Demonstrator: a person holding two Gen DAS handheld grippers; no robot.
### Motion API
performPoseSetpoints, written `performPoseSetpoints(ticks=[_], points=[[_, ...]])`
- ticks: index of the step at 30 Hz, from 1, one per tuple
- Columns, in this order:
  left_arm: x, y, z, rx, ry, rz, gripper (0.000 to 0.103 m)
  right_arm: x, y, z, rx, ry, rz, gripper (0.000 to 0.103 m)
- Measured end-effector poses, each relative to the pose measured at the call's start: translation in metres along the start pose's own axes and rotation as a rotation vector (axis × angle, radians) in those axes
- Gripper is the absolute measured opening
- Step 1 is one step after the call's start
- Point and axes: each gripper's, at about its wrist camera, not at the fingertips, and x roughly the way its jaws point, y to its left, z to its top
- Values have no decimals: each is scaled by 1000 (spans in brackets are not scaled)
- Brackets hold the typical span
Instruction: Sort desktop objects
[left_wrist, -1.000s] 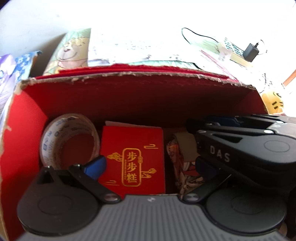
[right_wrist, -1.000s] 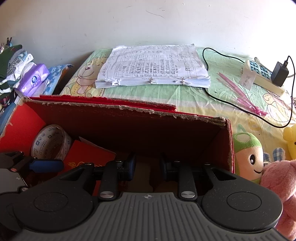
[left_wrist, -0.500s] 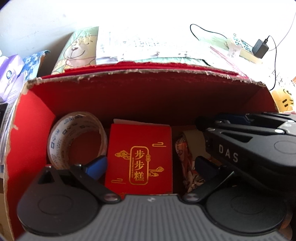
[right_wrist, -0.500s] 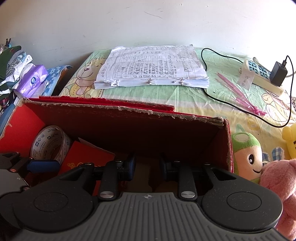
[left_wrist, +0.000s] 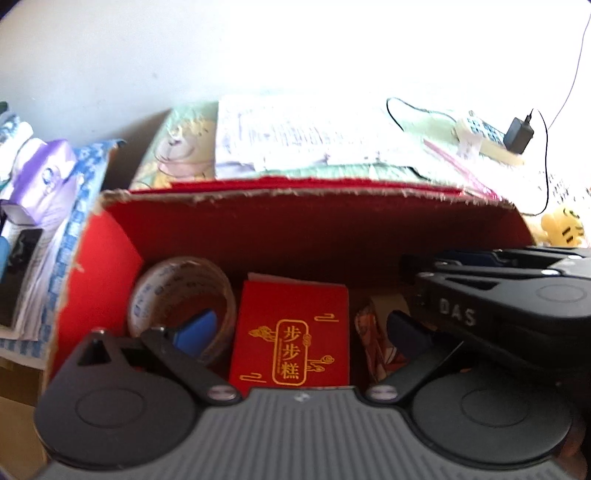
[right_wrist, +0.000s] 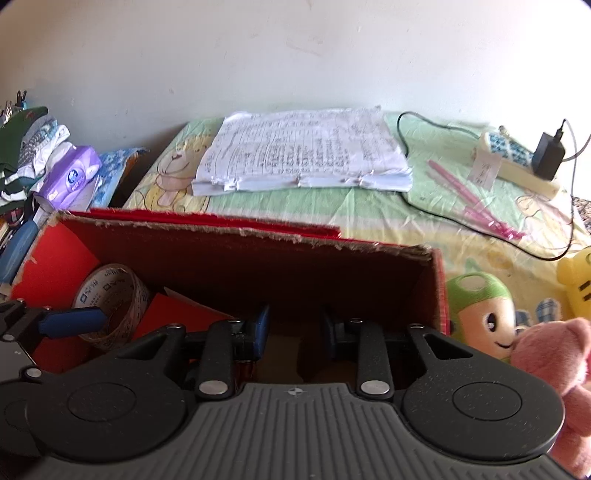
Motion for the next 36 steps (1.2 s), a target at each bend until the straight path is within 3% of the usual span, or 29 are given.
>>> performPoseSetpoints(ticks=[4, 8, 17, 22, 26, 30, 33, 36], points=[[-27, -5, -4, 4, -90, -17, 101, -26, -8, -1, 57, -28, 38, 31], [-50, -15, -7, 11, -148, -47, 102, -54, -10, -7, 73, -98, 18, 32], [-90, -35, -25, 41, -202, -37, 102, -103, -13, -32, 124, -205, 46, 32], [-102, -31, -39, -4, -182, -16, 102, -130, -13, -49, 115, -316, 15, 33], [-107, -24, -50, -47, -151, 5, 102, -144, -20, -65, 166, -387, 24, 56], [-112, -22, -61, -64, -133, 100, 102, -149, -19, -78, 164, -408, 59, 67], [-112, -20, -68, -70, -97, 116, 102, -153, -18, -88, 185, -437, 72, 72], [-114, -19, -72, -78, -71, 138, 102, -151, -15, -89, 152, -389, 68, 75]])
